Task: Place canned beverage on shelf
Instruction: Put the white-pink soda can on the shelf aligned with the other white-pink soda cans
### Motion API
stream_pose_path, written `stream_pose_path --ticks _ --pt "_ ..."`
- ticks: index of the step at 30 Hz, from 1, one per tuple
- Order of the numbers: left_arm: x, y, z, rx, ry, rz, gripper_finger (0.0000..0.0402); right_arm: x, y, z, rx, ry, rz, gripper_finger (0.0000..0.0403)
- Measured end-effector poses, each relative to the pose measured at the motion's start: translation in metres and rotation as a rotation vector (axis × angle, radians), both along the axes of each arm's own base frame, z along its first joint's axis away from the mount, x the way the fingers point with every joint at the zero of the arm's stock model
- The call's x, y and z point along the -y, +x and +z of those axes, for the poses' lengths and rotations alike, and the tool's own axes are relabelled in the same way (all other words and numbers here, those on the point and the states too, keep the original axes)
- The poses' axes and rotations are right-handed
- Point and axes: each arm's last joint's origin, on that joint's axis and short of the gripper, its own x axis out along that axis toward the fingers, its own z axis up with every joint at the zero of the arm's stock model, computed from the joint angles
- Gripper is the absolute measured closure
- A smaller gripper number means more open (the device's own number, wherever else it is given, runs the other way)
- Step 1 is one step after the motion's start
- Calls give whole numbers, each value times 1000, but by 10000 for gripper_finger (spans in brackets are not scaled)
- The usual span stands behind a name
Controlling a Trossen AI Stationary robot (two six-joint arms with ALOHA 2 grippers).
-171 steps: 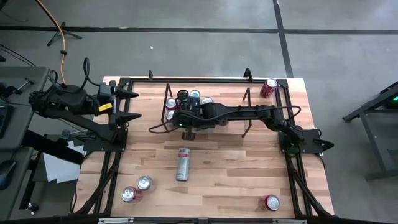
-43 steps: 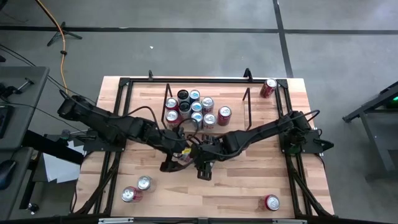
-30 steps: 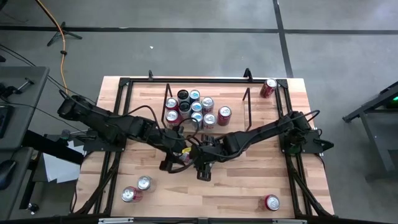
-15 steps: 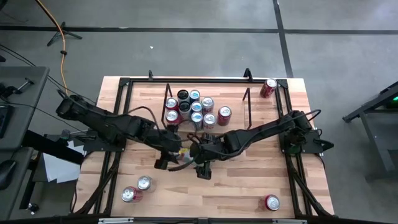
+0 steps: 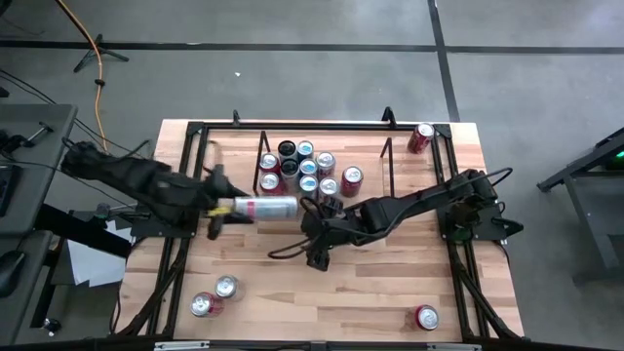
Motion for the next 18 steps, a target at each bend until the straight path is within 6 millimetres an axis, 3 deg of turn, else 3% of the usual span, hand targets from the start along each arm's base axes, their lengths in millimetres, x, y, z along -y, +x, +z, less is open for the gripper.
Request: stream_pose_path --ticks 6,11,18 --pt "-3 -29 -8 195 -184 -5 207 6 17 15 215 5 -26 52" --pt "-3 -37 1 295 -246 -67 207 21 31 30 392 22 -54 52" --pt "-3 -39 3 304 -258 -82 207 35 40 46 552 61 -10 52"
